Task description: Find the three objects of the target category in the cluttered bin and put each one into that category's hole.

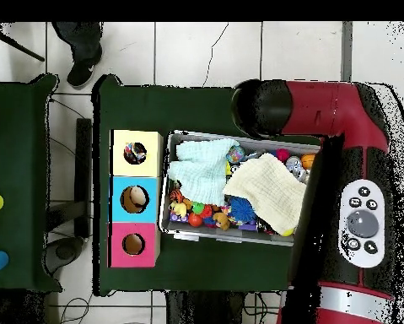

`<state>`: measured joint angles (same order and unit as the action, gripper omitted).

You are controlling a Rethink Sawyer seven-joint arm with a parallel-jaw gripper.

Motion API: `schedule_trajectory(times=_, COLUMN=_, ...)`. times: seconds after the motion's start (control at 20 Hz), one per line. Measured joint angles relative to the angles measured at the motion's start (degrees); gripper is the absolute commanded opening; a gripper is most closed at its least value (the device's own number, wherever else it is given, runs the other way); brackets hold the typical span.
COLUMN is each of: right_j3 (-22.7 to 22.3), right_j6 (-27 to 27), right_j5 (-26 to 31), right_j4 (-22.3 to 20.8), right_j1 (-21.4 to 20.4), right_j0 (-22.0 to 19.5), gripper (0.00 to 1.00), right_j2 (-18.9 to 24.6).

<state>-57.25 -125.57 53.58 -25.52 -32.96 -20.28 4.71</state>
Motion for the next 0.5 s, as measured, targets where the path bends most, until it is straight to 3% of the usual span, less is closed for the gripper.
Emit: schedule_trajectory(times=0.5, right_j3=0.00, right_j6=0.00, right_j5=0.00, right_j4=-0.14, right_j1=-0.84, right_j0=1.10, gripper=1.00, right_j2=-1.64)
